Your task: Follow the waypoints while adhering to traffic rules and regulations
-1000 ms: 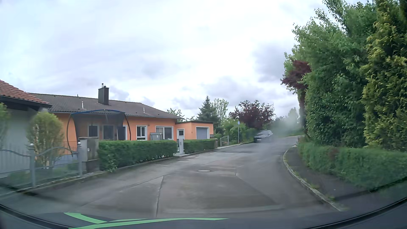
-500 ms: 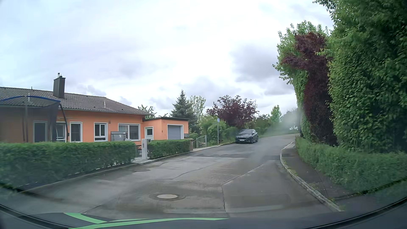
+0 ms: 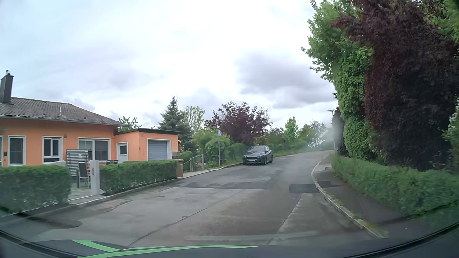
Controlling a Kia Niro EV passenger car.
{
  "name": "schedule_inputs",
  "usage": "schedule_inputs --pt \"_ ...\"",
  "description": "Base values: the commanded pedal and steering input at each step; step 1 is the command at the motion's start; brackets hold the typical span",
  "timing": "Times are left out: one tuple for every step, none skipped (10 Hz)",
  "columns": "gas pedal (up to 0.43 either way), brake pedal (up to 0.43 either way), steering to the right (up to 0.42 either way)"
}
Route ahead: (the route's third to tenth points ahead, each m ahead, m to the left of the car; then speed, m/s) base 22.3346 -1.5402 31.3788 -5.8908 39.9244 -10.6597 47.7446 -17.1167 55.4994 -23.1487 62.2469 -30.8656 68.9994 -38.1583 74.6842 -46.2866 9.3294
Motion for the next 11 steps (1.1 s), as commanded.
schedule_inputs --pt "0.150 0.000 0.087" --pt "0.150 0.000 0.086" --pt "0.150 0.000 0.084" --pt "0.150 0.000 0.083" --pt "0.150 0.000 0.081" --pt "0.150 0.000 0.080" --pt "0.150 0.000 0.078" --pt "0.150 0.000 0.075" --pt "0.150 0.000 0.074" --pt "0.150 0.000 0.072" --pt "0.150 0.000 0.068"
